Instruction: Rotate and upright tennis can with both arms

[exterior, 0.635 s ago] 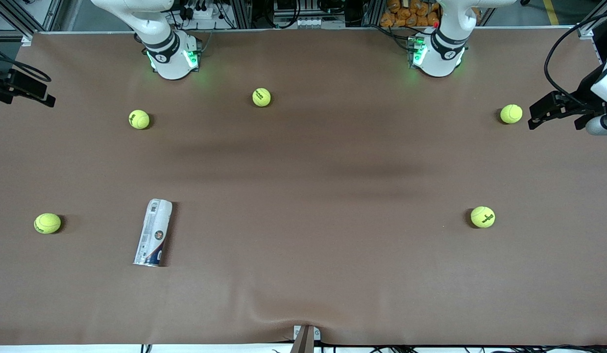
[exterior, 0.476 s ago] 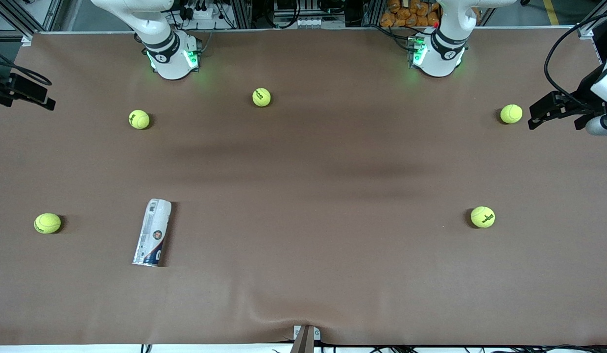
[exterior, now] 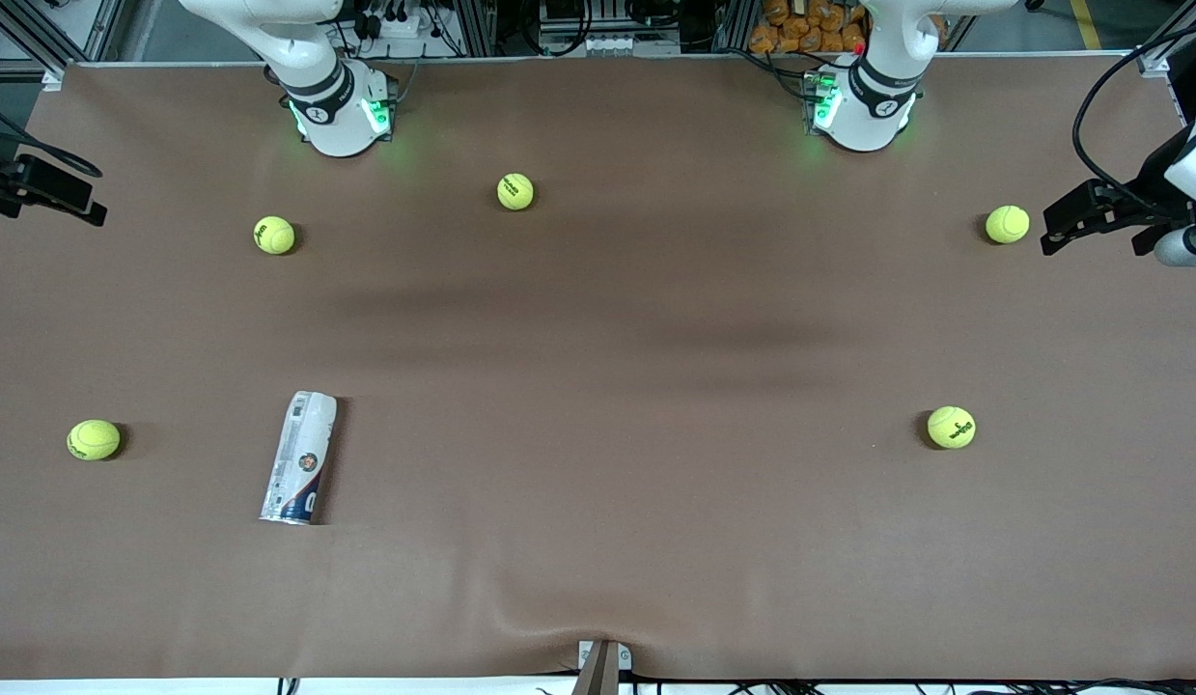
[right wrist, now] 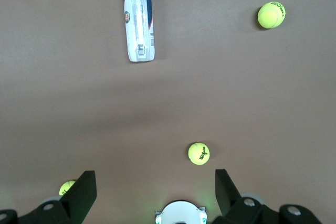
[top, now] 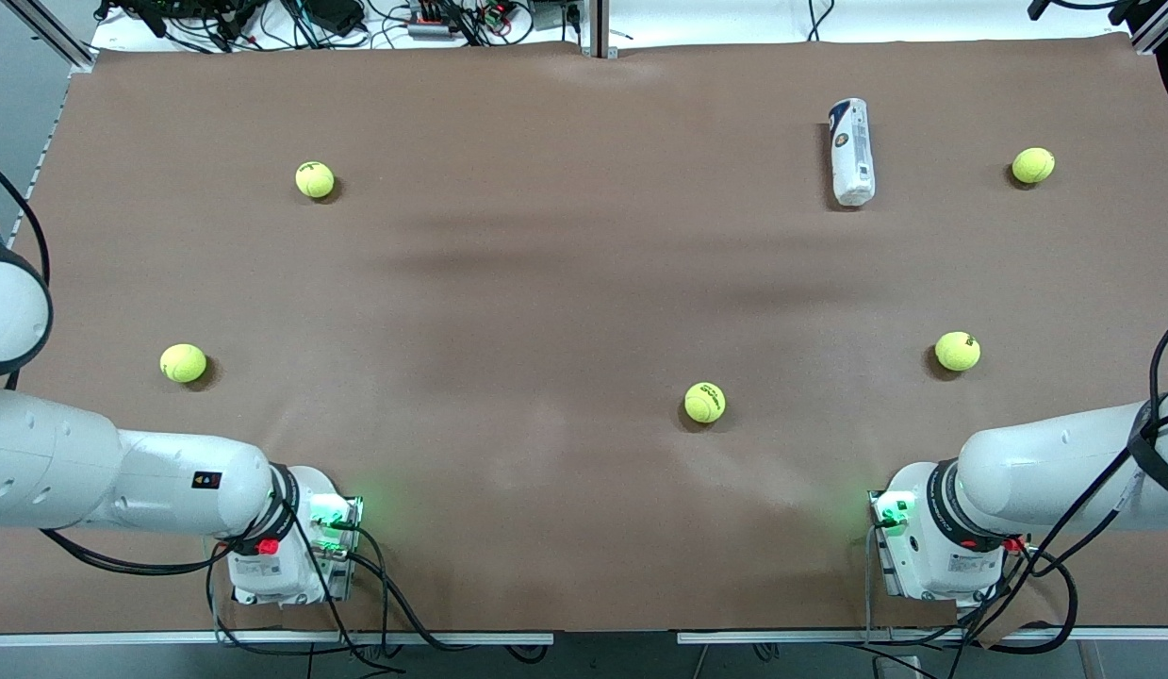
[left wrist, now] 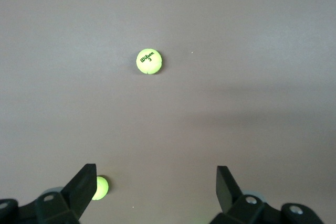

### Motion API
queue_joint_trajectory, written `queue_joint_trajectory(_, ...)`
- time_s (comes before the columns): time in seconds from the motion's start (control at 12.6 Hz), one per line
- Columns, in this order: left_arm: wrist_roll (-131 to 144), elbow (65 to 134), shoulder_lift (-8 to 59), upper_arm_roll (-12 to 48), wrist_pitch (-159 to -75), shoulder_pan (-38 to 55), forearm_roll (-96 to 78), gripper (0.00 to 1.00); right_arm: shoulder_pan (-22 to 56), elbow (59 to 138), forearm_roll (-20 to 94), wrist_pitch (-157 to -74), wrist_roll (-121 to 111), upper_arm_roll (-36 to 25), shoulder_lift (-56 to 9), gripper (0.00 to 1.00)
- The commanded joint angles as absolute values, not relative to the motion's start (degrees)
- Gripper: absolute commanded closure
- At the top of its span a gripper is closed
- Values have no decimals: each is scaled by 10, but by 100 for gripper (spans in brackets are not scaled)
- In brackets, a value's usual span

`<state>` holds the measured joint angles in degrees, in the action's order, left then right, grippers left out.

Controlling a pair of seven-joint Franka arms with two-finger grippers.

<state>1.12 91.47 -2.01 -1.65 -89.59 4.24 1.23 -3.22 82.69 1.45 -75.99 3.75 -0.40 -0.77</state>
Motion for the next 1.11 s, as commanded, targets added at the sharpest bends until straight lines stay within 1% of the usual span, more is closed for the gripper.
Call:
queue_joint_trajectory(0.0, 0, 905, -15, -16, -893, 37, 3, 0, -33, 831, 12, -764, 34, 4, -51, 0)
queue_joint_trajectory(0.16, 0, 905, -15, -16, -893, 37, 3, 0, -24, 821, 12, -773, 35, 4, -110, 0)
queue_joint_trajectory(0.32, 0, 904, -11, -17, -893, 37, 2, 0, -8, 822, 16, -829, 35, 4, -160, 0)
queue_joint_trajectory(0.4, 0, 904, -11, -17, -893, 37, 2, 0, 10, 824, 15, -844, 34, 4, -190, 0)
queue_joint_trajectory(0.63, -1, 905, -12, -18, -893, 37, 2, 0, 36, 832, 15, -943, 40, 4, -264, 0)
queue_joint_trajectory(0.79, -1, 905, -11, -18, -893, 38, 2, 0, 38, 844, 15, -996, 42, 3, -298, 0)
queue_joint_trajectory(1.03, -1, 905, -11, -18, -893, 37, 2, 0, 37, 884, 14, -1108, 42, 3, -343, 0)
